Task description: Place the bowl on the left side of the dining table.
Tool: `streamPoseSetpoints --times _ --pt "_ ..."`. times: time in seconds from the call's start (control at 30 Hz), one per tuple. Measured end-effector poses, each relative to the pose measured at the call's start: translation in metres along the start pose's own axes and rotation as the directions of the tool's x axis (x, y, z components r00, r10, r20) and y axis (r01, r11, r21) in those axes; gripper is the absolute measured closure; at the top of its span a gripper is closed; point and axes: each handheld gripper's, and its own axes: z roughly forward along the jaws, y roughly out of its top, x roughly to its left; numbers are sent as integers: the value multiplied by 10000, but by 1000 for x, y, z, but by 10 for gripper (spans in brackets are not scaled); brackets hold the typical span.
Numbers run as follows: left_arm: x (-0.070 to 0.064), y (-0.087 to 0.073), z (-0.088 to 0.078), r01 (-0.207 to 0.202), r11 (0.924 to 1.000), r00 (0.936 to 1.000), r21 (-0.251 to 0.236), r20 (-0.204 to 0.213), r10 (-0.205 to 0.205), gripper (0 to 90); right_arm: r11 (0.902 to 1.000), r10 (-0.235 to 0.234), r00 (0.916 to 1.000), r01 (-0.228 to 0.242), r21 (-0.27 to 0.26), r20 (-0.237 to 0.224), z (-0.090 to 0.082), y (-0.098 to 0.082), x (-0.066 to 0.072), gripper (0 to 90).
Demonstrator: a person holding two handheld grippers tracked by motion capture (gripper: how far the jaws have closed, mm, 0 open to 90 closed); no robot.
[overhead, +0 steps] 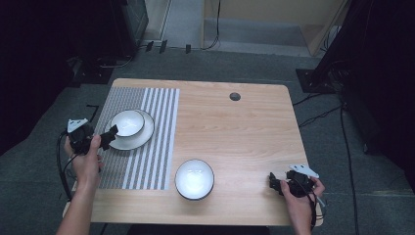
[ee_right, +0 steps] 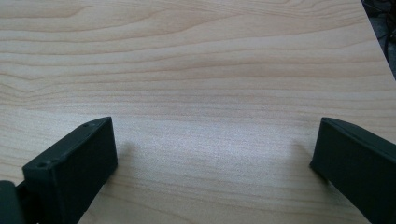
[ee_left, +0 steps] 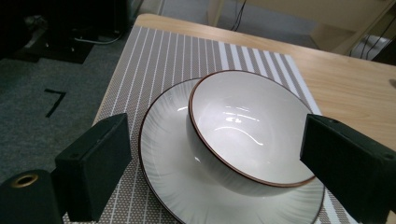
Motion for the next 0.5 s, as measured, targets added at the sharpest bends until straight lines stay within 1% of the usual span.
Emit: streamPoseSetpoints --times 0.07,0.1,0.17,0.2,0.23,0.3,0.47,0.5 --pt "-1 -1 -6 -125 9999 9999 -78 -46 125 86 10000 0 10000 0 -2 -1 0 0 0 0" --pt "-1 -3 -11 -222 9997 9997 -123 -49 221 86 10000 3 10000 -3 -2 2 0 0 0 0" --pt "-1 -4 -14 -245 9996 9997 -159 -44 244 86 10000 -4 10000 4 -3 -1 0 0 0 0" --pt "-2 -7 -20 -319 9992 9995 -246 -9 319 86 10000 -4 10000 4 -2 1 0 0 0 0" --pt "-2 -9 -23 -347 9990 9994 -278 -25 346 86 10000 -3 10000 3 -2 -1 0 0 0 0" --pt "-1 -12 -27 -346 9990 9994 -273 39 347 86 10000 0 10000 0 -4 1 0 0 0 0" --pt "0 -19 -34 -323 9989 9995 -339 34 325 86 10000 -3 10000 3 -2 0 0 0 0 0" --pt "1 -22 -37 -376 9987 9993 -346 -4 377 86 10000 -2 10000 2 -2 0 0 0 0 0"
